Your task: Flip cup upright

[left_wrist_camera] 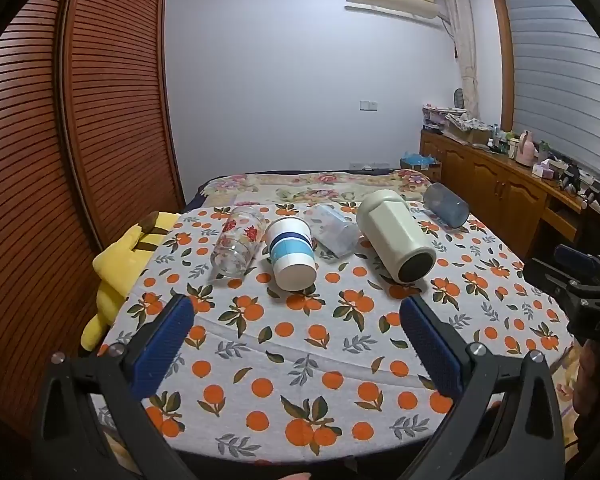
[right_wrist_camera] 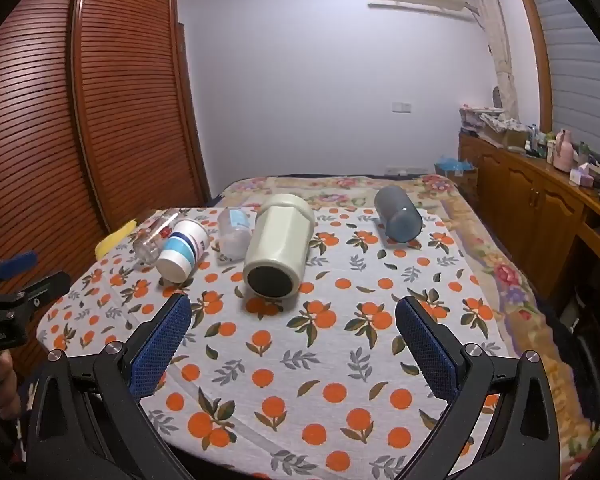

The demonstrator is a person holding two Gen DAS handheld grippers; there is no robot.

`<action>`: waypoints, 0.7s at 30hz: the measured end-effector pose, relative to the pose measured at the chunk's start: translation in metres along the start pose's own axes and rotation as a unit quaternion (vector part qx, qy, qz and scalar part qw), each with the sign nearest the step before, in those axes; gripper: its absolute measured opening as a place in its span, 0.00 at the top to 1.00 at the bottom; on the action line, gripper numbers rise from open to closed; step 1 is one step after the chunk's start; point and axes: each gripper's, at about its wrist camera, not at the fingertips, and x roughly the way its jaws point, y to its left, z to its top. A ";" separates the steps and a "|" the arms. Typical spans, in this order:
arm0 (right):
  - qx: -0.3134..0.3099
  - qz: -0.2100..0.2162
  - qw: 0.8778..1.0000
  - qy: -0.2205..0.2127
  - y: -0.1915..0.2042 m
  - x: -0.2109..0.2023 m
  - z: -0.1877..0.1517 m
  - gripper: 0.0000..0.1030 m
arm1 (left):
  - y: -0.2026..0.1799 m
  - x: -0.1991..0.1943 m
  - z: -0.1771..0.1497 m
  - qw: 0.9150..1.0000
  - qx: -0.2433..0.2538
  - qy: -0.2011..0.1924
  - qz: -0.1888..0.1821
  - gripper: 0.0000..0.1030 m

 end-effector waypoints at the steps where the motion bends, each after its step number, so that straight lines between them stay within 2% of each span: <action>1: 0.001 0.001 1.000 -0.001 0.000 0.000 0.000 0.00 | 0.000 0.000 0.000 1.000 0.000 0.000 0.000 0.00; 21: -0.002 -0.003 1.000 -0.003 -0.001 -0.001 0.000 0.00 | 0.000 0.003 0.000 1.000 0.003 -0.001 0.004 0.00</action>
